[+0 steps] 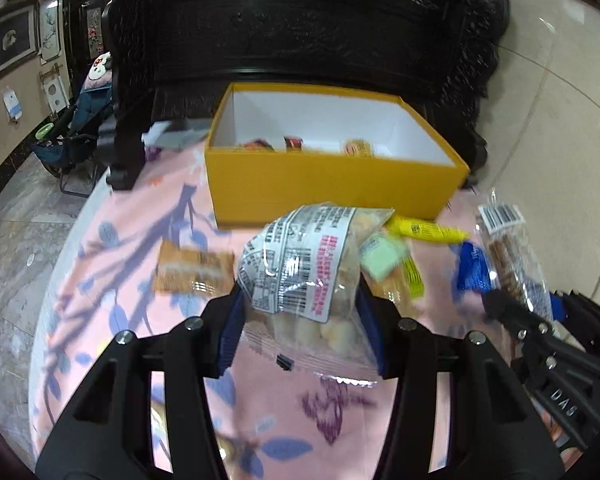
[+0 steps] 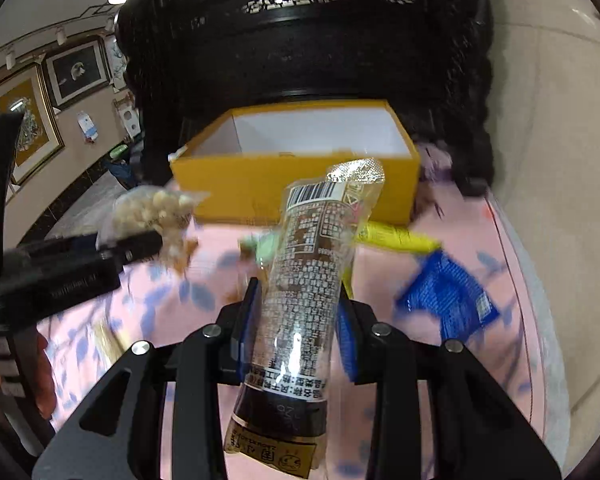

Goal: Organize snacks
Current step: 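Carry both bags over the yellow box and open both grippers to drop them, then grasp the blue snack packet with the right gripper while the left grasps the pink-edged cookie bag, then carry the blue packet and pink-edged cookie bag over the yellow box and open both grippers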

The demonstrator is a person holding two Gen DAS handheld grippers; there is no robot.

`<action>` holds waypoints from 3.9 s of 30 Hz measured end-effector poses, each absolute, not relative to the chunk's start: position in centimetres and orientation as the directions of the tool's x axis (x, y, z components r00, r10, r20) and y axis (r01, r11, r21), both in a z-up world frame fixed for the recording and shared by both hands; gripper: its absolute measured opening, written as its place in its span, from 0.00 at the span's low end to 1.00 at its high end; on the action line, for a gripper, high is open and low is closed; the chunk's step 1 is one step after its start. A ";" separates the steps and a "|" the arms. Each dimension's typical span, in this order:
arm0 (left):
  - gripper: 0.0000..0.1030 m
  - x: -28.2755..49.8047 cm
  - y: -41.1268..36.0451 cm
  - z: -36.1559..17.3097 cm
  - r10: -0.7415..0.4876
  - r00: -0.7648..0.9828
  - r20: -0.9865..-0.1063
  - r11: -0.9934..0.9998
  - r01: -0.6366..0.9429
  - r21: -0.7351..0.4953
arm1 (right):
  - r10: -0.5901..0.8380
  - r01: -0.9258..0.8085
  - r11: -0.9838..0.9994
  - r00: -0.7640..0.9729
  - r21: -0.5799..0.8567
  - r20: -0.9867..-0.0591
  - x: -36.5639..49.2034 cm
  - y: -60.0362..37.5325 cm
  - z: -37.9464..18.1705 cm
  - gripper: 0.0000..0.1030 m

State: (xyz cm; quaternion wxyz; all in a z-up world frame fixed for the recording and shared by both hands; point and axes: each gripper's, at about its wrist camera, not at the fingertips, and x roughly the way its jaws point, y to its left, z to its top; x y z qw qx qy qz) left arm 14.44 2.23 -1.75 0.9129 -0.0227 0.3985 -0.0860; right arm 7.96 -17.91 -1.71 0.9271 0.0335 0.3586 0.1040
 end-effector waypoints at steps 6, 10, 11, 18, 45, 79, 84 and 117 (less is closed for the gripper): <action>0.50 22.4 1.6 0.8 -0.133 0.678 -0.723 0.991 0.109 -0.080 | 0.239 -0.178 0.971 0.731 0.159 -0.639 16.4 -17.3 1.9 0.34; 0.50 27.5 1.2 1.8 -0.103 0.689 -0.717 0.994 0.105 -0.042 | 0.224 -0.155 0.974 0.747 0.164 -0.626 20.5 -17.6 2.2 0.34; 0.50 28.6 1.2 1.8 -0.097 0.688 -0.719 0.994 0.100 -0.038 | 0.227 -0.151 0.973 0.741 0.173 -0.631 21.6 -17.7 2.0 0.34; 0.50 32.6 1.4 1.4 -0.076 0.681 -0.728 0.996 0.082 -0.027 | 0.200 -0.110 0.978 0.731 0.177 -0.652 27.2 -18.4 1.4 0.34; 0.89 16.1 9.8 -5.6 -0.144 0.616 -0.775 0.989 0.054 -0.140 | -0.004 -0.119 0.988 0.596 -0.093 -0.803 13.0 -29.4 -9.7 0.96; 0.89 16.7 -6.4 -11.3 -0.160 0.509 -0.846 0.987 0.103 -0.124 | 0.168 -0.158 0.983 0.572 0.093 -0.803 11.7 -24.3 -14.9 0.96; 0.91 18.4 -7.6 -12.7 -0.101 0.514 -0.852 0.994 0.020 -0.105 | 0.110 -0.174 0.985 0.553 0.014 -0.826 11.4 -23.2 -15.3 0.99; 0.55 6.5 4.3 -11.7 -0.241 0.515 -0.822 0.970 0.099 -0.223 | 0.084 0.019 0.992 0.641 0.124 -0.763 4.0 -22.5 -13.1 0.67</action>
